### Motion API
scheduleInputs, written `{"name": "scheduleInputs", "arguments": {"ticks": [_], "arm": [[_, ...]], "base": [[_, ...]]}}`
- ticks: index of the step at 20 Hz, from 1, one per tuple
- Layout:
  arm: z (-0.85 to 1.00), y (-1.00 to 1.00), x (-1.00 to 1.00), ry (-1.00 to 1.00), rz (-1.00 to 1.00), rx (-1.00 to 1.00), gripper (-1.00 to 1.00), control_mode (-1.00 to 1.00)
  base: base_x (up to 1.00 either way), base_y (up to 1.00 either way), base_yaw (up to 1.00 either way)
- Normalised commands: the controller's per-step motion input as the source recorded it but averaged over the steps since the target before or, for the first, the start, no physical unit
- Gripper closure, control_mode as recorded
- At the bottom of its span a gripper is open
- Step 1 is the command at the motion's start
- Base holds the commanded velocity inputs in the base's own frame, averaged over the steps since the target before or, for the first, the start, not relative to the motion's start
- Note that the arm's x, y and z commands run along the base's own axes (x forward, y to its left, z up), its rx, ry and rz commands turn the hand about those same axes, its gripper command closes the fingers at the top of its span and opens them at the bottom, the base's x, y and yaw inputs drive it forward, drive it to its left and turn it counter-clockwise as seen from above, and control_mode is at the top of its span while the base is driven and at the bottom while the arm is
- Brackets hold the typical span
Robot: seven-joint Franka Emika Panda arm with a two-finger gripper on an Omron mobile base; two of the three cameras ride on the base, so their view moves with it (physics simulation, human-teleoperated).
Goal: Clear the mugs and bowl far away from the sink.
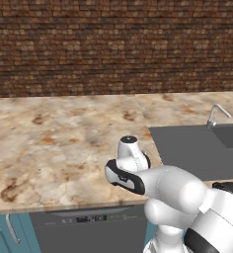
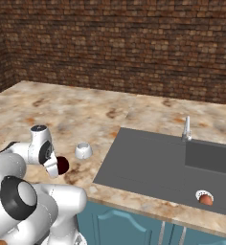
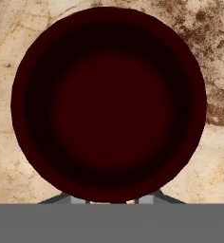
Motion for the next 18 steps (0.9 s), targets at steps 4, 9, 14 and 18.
{"name": "scheduleInputs", "arguments": {"ticks": [4,9,14,18], "arm": [[-0.09,0.0,0.0,0.0,-0.01,0.0,1.0,-1.0],[-0.03,0.0,-0.16,-0.02,-0.01,0.0,1.0,-1.0],[0.67,0.32,-0.2,-0.01,0.07,-0.1,1.0,-1.0],[1.0,-0.23,-0.21,-0.05,0.58,-0.24,1.0,-1.0]], "base": [[0.0,0.0,0.0],[0.0,0.0,0.0],[0.0,0.0,0.0],[0.0,0.0,0.0]]}}
